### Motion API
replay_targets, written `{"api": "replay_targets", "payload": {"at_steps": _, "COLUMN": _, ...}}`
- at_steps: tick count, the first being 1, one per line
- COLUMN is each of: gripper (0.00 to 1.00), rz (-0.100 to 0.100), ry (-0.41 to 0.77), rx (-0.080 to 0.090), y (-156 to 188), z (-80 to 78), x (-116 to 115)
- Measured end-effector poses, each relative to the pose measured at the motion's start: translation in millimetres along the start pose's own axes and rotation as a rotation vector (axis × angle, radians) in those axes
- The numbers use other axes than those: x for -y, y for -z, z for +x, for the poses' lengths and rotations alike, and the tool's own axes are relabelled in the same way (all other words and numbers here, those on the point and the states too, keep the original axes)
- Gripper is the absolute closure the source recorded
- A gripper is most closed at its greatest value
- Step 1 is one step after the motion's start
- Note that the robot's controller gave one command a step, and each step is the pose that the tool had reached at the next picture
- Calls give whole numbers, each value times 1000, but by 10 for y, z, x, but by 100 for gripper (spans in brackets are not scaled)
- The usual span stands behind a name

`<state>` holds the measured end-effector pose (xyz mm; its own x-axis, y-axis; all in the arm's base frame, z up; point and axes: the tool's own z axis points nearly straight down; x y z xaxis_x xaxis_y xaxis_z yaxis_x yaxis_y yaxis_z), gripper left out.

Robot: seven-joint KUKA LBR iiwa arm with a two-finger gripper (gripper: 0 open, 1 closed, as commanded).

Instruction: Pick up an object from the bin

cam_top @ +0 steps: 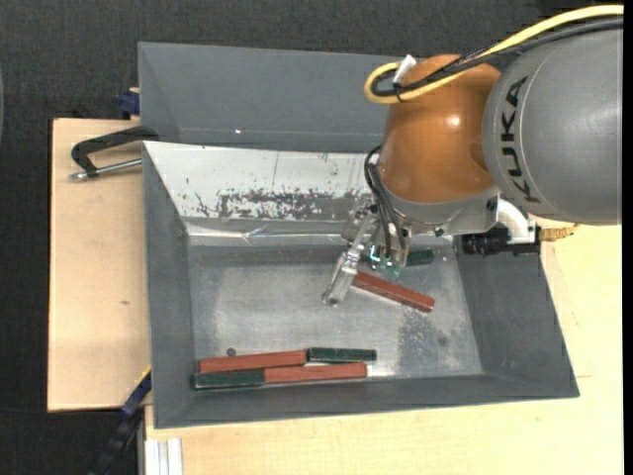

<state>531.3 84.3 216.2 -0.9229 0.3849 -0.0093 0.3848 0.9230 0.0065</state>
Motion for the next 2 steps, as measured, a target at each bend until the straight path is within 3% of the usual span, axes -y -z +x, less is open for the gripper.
{"api": "replay_targets", "payload": {"at_steps": 1, "gripper": 0, "rz": 3, "ry": 52, "rx": -6, "y": -853, "z": -37, "x": 114}}
{"api": "replay_targets", "payload": {"at_steps": 2, "gripper": 0, "rz": 9, "ry": 82, "rx": -16, "y": -1363, "z": -46, "x": 201}}
